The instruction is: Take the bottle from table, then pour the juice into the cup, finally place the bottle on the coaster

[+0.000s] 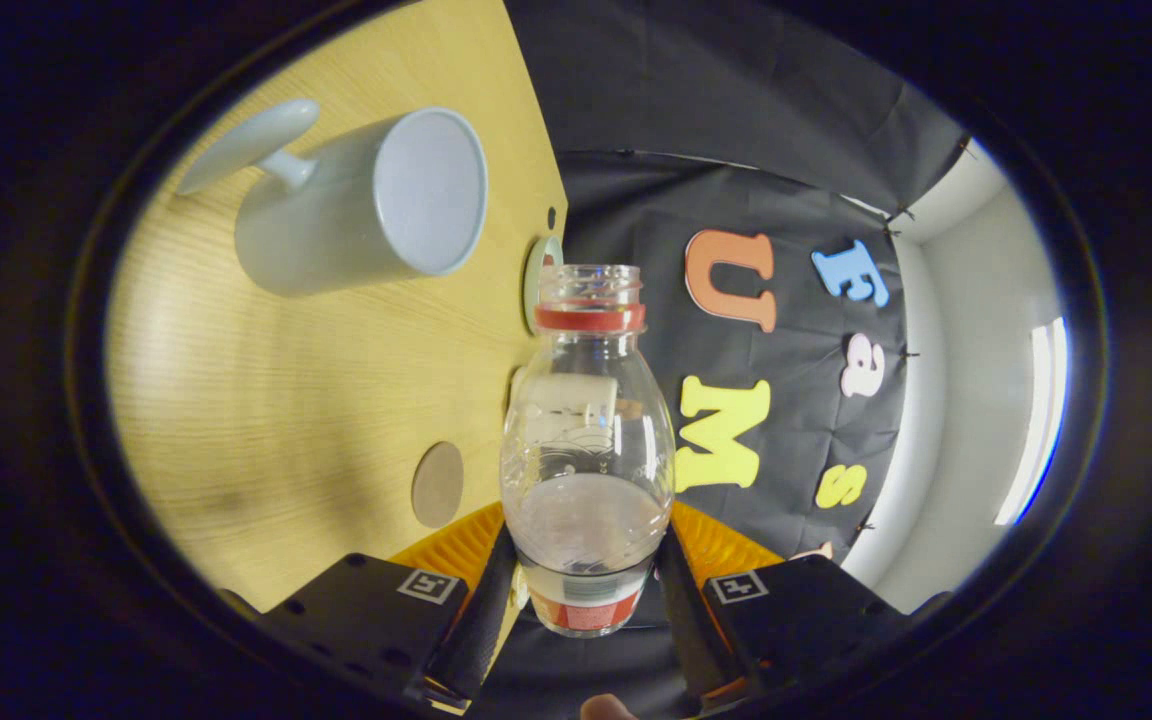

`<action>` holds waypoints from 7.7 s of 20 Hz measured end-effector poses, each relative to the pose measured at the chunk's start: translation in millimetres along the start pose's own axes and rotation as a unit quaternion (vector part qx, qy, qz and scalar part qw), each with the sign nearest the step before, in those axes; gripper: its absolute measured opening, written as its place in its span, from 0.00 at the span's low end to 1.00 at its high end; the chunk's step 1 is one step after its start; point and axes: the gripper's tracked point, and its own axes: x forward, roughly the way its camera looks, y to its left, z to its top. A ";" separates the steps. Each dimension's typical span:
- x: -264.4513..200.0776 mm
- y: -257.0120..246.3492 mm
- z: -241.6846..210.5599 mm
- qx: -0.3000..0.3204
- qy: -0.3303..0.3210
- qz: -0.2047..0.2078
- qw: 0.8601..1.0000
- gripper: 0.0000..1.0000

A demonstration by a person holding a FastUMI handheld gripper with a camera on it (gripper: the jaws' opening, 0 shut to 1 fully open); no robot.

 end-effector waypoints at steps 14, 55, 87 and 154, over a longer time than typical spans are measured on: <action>-0.3 -26.4 6.8 -0.056 -0.004 -0.018 0.998 0.76; -5.1 -69.1 9.1 -0.130 -0.004 -0.049 0.990 0.76; -3.6 -104.5 25.6 -0.215 -0.016 -0.088 0.973 0.76; 136.4 9.7 -54.7 0.721 0.037 0.120 0.682 0.78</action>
